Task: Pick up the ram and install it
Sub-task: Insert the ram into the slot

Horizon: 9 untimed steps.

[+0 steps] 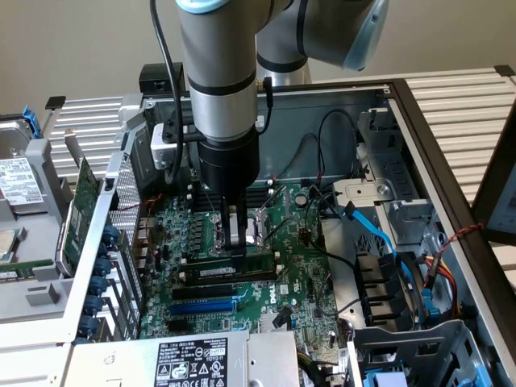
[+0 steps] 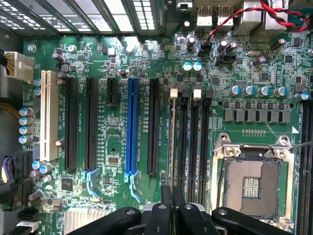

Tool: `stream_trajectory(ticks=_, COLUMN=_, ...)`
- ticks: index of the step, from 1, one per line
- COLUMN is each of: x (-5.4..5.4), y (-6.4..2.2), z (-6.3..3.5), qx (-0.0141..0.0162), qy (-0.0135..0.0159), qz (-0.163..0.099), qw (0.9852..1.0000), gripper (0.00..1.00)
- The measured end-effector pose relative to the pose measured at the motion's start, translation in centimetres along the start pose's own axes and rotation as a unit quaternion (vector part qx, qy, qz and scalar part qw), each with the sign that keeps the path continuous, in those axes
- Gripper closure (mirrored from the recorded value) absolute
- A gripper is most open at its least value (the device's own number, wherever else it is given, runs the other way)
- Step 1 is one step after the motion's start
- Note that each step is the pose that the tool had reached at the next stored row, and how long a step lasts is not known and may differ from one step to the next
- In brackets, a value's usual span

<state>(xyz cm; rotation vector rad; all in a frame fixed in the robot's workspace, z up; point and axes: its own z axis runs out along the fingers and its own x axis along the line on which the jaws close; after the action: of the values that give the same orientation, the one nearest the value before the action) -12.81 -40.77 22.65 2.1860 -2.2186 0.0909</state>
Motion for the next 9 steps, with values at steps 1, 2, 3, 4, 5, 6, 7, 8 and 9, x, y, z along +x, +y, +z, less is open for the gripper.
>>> stream_trajectory(ticks=1, x=0.0, y=0.00, z=-0.04, qx=-0.0001, qy=0.0001, qz=0.000, qw=1.0000, gripper=0.86)
stream_trajectory(ticks=2, x=0.0, y=0.01, z=-0.12, qx=0.0000, qy=0.0001, qz=0.000, qw=1.0000, gripper=0.86)
stream_trajectory(ticks=3, x=0.0, y=0.00, z=-0.27, qx=0.0000, qy=-0.0001, qz=0.000, qw=1.0000, gripper=0.80)
stream_trajectory(ticks=4, x=0.0, y=0.00, z=-0.44, qx=0.0000, qy=-0.0001, qz=0.000, qw=1.0000, gripper=0.80)
stream_trajectory(ticks=5, x=0.0, y=0.00, z=-0.65, qx=0.0000, qy=-0.0001, qz=0.000, qw=1.0000, gripper=0.80)
stream_trajectory(ticks=6, x=0.0, y=-0.01, z=-0.88, qx=0.0000, qy=-0.0001, qz=0.000, qw=1.0000, gripper=0.80)
stream_trajectory(ticks=7, x=0.1, y=-0.01, z=-1.12, qx=-0.0001, qy=-0.0002, qz=0.000, qw=1.0000, gripper=0.80)
stream_trajectory(ticks=8, x=0.1, y=-0.02, z=-1.32, qx=-0.0003, qy=-0.0006, qz=0.000, qw=1.0000, gripper=0.80)
stream_trajectory(ticks=9, x=0.1, y=-0.02, z=-1.49, qx=-0.0004, qy=-0.0010, qz=0.000, qw=1.0000, gripper=0.80)
